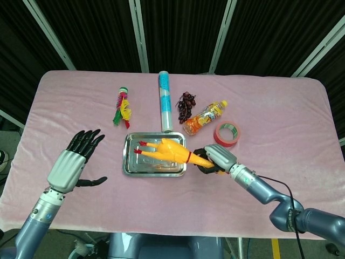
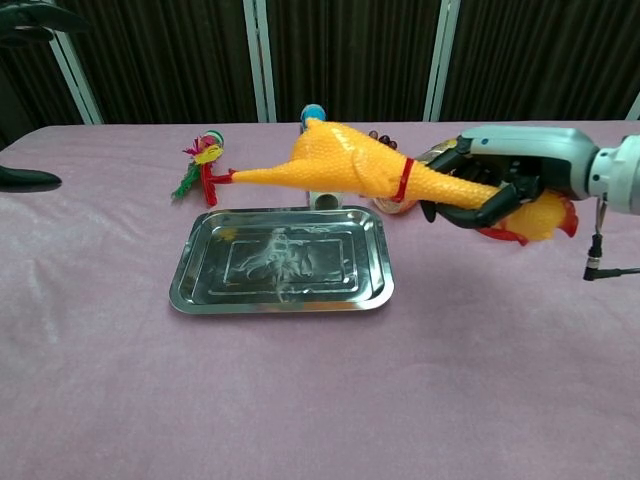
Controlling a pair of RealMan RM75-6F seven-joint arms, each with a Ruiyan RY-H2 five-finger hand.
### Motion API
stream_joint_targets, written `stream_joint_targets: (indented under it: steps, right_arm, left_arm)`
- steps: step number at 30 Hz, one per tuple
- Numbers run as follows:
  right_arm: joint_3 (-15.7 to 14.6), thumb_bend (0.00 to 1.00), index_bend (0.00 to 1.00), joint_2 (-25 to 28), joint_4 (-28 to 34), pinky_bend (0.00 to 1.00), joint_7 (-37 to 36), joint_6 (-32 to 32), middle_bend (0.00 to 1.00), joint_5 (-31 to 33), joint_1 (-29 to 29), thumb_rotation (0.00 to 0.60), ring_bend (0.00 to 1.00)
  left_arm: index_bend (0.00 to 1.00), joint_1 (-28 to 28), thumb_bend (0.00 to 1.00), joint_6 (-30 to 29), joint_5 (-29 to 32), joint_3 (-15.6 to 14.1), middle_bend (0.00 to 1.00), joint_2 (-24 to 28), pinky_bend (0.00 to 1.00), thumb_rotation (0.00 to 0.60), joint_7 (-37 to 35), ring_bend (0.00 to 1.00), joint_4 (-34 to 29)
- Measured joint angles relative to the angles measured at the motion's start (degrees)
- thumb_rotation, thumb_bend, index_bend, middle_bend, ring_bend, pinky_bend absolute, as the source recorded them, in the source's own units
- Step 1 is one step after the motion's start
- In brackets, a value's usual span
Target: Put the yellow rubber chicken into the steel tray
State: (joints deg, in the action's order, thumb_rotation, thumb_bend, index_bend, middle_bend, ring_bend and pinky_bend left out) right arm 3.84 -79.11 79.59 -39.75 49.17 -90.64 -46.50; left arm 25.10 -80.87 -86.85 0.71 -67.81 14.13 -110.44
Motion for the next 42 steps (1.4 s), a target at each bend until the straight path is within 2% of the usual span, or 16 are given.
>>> stream_joint_targets:
  steps: [7,18,25,33,36,39,40,42]
  right_arm:
    - [1.3,1.0,1.0,-4.2,-2.6,0.89,4.7,-4.0,0.8,1.4,-3.8,0.6,0.75]
    - [3.1,1.0,1.0,-9.9,-8.0,0.89,11.9,-7.9,0.8,5.4,-6.9,0.6,0.74]
    - [4.1,1.0,0.99,-12.8,-11.0,0.83,15.2,-9.3,0.79,7.8,-8.1,0.6,0.68]
    - [4.1,1.0,0.79,-13.7,-11.8,0.67,18.7,-9.9,0.64,9.0,-8.6,0.6,0.54]
    - [4.3,0.98,0.62,-13.8,-11.7,0.55,19.9,-10.3,0.54,9.6,-8.9,0.6,0.43]
    - [4.3,0.81,0.37,-13.7,-11.5,0.4,21.5,-11.4,0.4,10.4,-9.2,0.6,0.29]
    - [4.3,0.7,0.28,-13.5,-11.4,0.34,22.1,-11.8,0.35,10.8,-9.4,0.6,0.23]
    - [4.4,0.51,0.17,-13.3,-11.2,0.26,23.1,-12.6,0.27,11.6,-9.5,0.6,0.16]
  left_arm:
    - [0.0,-2.7,0.0,-2.1,-0.7,-0.1,0.0,1.8,0.0,0.6,-1.5,0.0,0.8]
    - [0.0,-2.9,0.0,0.0,1.2,1.4,0.0,1.3,0.0,0.6,-1.3,0.0,1.0]
    - [0.0,-3.1,0.0,1.0,2.4,2.3,0.0,1.1,0.0,0.6,-1.0,0.0,1.3]
    - [0.0,-3.4,0.0,1.8,2.9,3.0,0.0,0.7,0.0,0.6,-1.2,0.0,1.8]
    - [0.0,-3.5,0.0,1.8,2.9,3.2,0.0,0.7,0.0,0.6,-1.2,0.0,1.8]
    - [0.0,-3.7,0.0,1.8,2.9,3.4,0.0,0.7,0.0,0.6,-1.3,0.0,1.8]
    - [0.0,-3.8,0.0,1.8,2.9,3.5,0.0,0.8,0.0,0.6,-1.3,0.0,1.9]
    - [0.0,-3.9,0.0,1.7,2.9,3.6,0.0,0.8,0.0,0.6,-1.5,0.0,1.9]
